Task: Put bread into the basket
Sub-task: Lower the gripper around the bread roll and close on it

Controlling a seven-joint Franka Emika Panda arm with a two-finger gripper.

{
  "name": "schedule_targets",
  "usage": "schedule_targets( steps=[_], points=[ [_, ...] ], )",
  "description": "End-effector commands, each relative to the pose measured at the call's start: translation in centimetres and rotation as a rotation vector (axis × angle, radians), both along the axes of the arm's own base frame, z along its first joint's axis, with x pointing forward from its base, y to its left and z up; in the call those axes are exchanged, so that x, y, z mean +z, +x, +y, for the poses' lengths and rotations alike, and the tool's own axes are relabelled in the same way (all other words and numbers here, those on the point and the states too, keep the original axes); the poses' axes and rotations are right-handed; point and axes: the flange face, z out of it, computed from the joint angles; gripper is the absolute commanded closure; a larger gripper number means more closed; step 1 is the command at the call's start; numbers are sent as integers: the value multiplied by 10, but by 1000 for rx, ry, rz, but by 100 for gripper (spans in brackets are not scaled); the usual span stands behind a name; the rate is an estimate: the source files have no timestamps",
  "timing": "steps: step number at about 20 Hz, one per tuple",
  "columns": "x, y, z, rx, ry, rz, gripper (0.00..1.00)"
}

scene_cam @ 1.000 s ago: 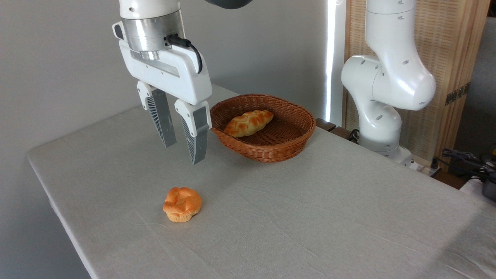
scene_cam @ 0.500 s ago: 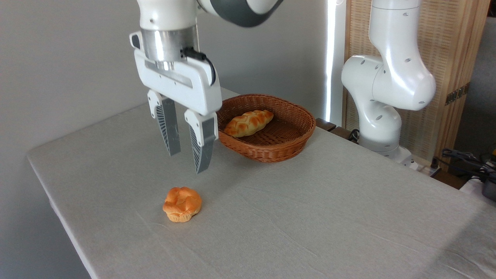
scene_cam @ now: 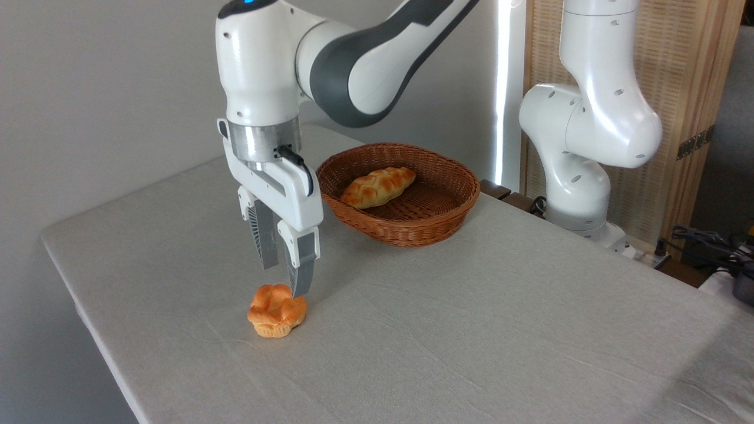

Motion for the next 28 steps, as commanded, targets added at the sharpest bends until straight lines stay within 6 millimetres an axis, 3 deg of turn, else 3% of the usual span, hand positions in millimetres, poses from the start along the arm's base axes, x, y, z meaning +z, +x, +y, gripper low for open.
schedule_targets(
  steps=[1, 4, 7, 8, 9, 10, 11, 13, 14, 21, 28],
  points=[
    [-8, -2, 2, -23, 13, -14, 0],
    [-34, -1, -11, -46, 4, -44, 0],
    [-44, -3, -13, -77, 35, -72, 1],
    [-48, -2, -16, -92, 48, -79, 7],
    [-54, -2, -17, -97, 48, -84, 23],
    [-55, -2, -17, -98, 46, -94, 49],
    [-56, -2, -17, -98, 46, -94, 67],
    [-56, -3, -17, -96, 46, -93, 89],
    [-56, -3, -17, -98, 47, -88, 95],
    [-53, -3, -16, -84, 47, -82, 97],
    [-7, 9, -9, -68, 55, -36, 98]
  ],
)
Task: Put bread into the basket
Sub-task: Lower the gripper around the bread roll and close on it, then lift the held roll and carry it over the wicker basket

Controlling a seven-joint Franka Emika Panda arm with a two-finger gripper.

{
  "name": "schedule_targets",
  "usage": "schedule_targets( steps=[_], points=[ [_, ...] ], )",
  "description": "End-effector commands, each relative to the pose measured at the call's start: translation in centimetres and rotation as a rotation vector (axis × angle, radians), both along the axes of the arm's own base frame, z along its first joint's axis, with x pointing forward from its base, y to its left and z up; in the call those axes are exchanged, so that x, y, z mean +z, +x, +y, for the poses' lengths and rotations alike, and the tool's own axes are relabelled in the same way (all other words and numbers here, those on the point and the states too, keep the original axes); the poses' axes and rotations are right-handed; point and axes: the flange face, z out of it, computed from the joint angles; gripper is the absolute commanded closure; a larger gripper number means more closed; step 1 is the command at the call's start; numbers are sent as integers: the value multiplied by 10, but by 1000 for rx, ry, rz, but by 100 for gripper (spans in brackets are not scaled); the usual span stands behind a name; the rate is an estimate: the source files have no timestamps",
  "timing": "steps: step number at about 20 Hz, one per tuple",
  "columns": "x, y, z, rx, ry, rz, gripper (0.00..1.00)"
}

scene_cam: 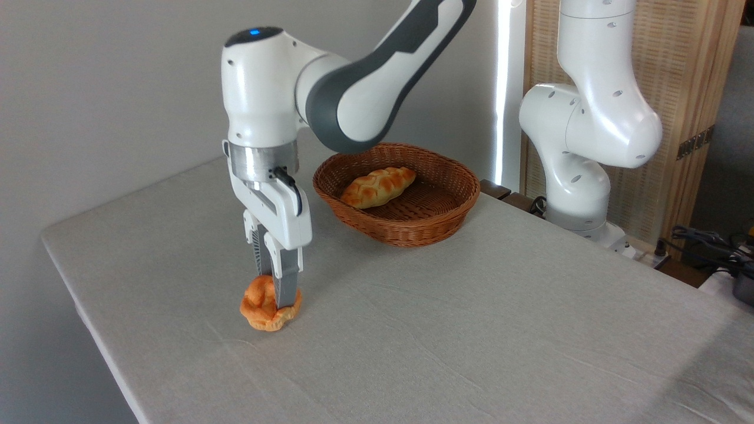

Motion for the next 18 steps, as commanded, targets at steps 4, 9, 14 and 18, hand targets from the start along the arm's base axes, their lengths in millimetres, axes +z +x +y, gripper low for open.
schedule_targets(
  steps=[4, 9, 14, 18],
  points=[
    [32, 1, 3, 3, 22, 76, 98],
    [67, -7, 6, 11, 19, 32, 98],
    [119, -44, 5, 13, 9, 30, 98],
    [141, -99, -12, -58, 34, 145, 97]
  ],
)
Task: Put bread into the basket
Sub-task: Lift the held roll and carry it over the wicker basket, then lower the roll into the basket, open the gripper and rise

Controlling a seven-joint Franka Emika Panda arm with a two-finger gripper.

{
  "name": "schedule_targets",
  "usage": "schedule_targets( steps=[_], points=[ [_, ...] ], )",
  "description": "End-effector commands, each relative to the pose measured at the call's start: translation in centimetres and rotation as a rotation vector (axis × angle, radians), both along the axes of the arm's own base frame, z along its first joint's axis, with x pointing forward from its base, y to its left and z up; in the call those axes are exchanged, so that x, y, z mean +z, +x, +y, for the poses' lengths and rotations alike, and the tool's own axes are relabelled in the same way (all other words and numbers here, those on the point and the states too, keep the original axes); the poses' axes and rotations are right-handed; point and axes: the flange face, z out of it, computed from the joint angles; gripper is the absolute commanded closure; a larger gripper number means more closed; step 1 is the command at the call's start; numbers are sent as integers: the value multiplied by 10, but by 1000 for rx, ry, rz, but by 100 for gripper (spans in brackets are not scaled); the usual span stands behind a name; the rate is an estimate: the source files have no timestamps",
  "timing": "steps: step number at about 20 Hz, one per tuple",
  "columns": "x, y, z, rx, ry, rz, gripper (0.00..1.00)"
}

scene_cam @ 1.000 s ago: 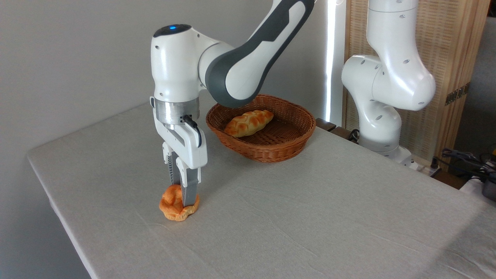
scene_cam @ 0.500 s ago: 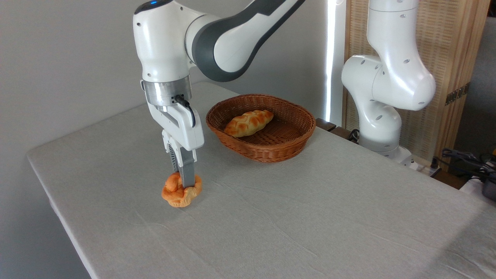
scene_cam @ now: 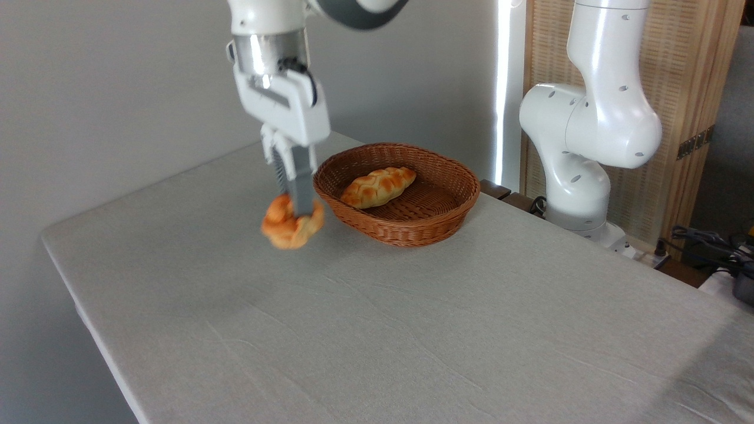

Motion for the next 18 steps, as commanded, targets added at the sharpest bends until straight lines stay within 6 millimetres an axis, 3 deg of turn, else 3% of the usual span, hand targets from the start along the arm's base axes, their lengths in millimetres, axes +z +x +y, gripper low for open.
schedule_targets(
  steps=[1, 6, 9, 11, 14, 18],
  points=[
    [22, -58, -8, -67, 3, 69, 97],
    [15, -127, -22, -212, -27, 146, 96],
    [2, -143, -30, -249, -20, 179, 91],
    [-19, -151, -37, -271, 0, 220, 88],
    [-49, -158, -40, -291, 28, 270, 71],
    [-73, -161, -30, -331, 119, 304, 71]
  ],
)
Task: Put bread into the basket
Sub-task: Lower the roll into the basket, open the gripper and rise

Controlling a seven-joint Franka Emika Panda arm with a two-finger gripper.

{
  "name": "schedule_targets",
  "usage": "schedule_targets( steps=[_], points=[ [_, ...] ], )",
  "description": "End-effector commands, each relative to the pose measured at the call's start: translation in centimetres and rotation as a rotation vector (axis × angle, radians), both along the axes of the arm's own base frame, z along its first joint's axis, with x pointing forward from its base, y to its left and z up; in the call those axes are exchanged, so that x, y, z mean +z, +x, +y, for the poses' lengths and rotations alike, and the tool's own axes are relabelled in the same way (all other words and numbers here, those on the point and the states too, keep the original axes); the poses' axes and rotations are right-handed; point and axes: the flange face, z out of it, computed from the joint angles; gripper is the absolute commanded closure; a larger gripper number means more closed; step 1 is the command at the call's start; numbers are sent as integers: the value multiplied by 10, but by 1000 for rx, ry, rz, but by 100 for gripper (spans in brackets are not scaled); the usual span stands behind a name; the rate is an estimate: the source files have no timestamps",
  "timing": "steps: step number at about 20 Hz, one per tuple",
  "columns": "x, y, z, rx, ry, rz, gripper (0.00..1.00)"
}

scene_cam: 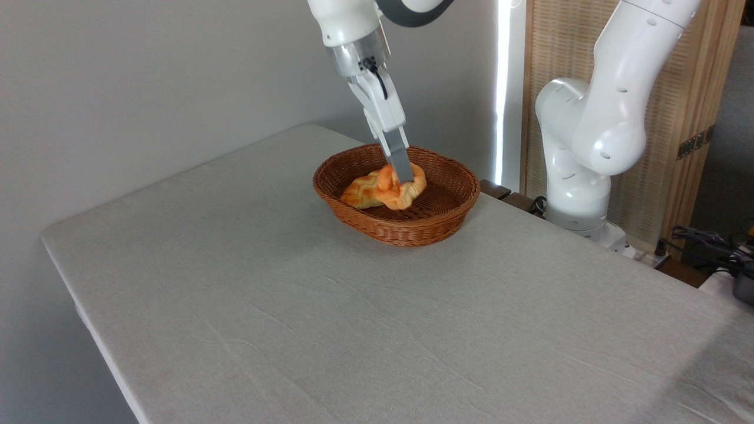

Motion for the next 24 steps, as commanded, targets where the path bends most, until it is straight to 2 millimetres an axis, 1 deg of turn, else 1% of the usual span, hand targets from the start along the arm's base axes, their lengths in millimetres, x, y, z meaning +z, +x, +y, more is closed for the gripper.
schedule_targets(
  steps=[1, 2, 3, 6, 8, 9, 11, 13, 15, 16, 17, 18, 20, 22, 23, 24],
  points=[
    [-13, -2, 7, -39, 31, 12, 58],
    [-14, -2, 8, -37, 32, 14, 33],
    [-14, -3, 6, -39, 33, 13, 21],
    [-12, -5, 1, -41, 33, 7, 8],
    [-11, -7, -3, -44, 27, 8, 4],
    [-12, -10, -9, -59, 25, 11, 1],
    [-10, -13, -17, -81, 21, 2, 0],
    [0, -7, -19, -77, -3, -31, 0],
    [15, 5, -16, -61, -38, -87, 0],
    [22, 16, -10, -40, -61, -114, 0],
    [31, 33, 5, 5, -91, -139, 0],
    [39, 51, 13, 41, -102, -154, 0],
    [50, 90, 23, 100, -93, -173, 0],
    [55, 119, 38, 149, -84, -186, 0],
    [58, 134, 50, 185, -81, -195, 0],
    [69, 145, 54, 205, -94, -215, 0]
  ],
)
